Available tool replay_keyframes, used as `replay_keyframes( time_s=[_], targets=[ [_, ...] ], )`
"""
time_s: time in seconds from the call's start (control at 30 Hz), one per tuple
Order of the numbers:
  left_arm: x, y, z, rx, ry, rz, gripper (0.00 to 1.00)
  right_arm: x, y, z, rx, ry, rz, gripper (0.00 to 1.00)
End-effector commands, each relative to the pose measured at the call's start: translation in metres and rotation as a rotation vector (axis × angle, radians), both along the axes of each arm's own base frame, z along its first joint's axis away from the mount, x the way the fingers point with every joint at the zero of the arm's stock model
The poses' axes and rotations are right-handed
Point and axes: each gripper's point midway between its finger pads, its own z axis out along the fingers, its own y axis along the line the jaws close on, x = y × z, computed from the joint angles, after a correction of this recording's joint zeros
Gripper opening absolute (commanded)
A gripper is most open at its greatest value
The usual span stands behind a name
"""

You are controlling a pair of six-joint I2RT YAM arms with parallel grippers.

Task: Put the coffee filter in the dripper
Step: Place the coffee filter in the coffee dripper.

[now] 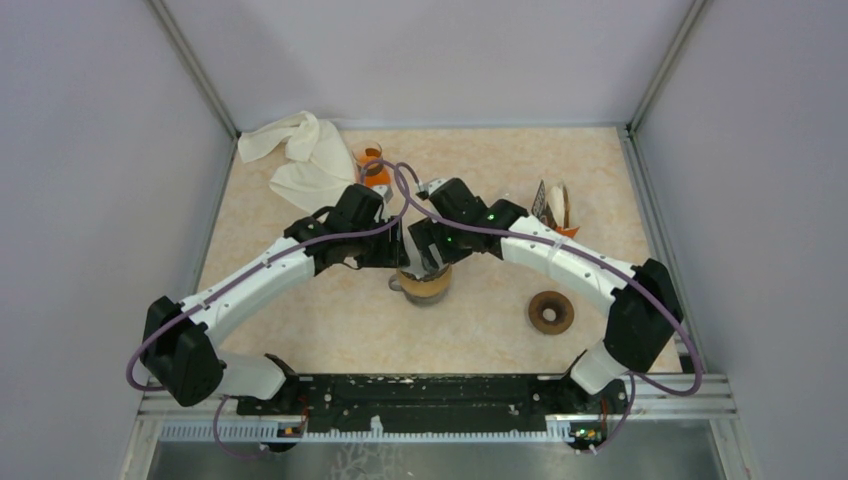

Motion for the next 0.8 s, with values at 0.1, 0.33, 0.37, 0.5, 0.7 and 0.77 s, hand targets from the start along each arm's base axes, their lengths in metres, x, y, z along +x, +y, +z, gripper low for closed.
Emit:
replay_keyframes(
  time_s=[0.1,0.33,0.37,0.5,0.7,0.77],
  targets=[
    [0.006,-0.003,0.003,-0.009,-0.019,-0.008,0.60,0.001,-0.012,-0.007,-0.063,-0.006,0.004,0.84],
    [0.004,-0.002,0.001,-0.008,-0.014,-0.004,0.60,0.000,-0.016,-0.005,-0.072,-0.013,0.007,0.84],
    [0.005,-0.002,0.001,-0.008,-0.016,-0.003,0.60,0.000,-0.015,-0.005,-0.062,-0.016,0.009,0.84],
    [0.004,-0.001,0.000,-0.008,-0.012,-0.002,0.60,0.000,-0.010,-0.001,-0.032,-0.024,0.012,0.84],
    [0.002,0.000,-0.003,-0.007,-0.009,0.000,0.60,0.002,-0.016,-0.008,-0.057,-0.036,0.001,0.85],
    [0.001,-0.001,-0.006,-0.011,-0.004,-0.004,0.60,0.003,-0.015,-0.009,-0.051,-0.040,0.005,0.85]
  ],
)
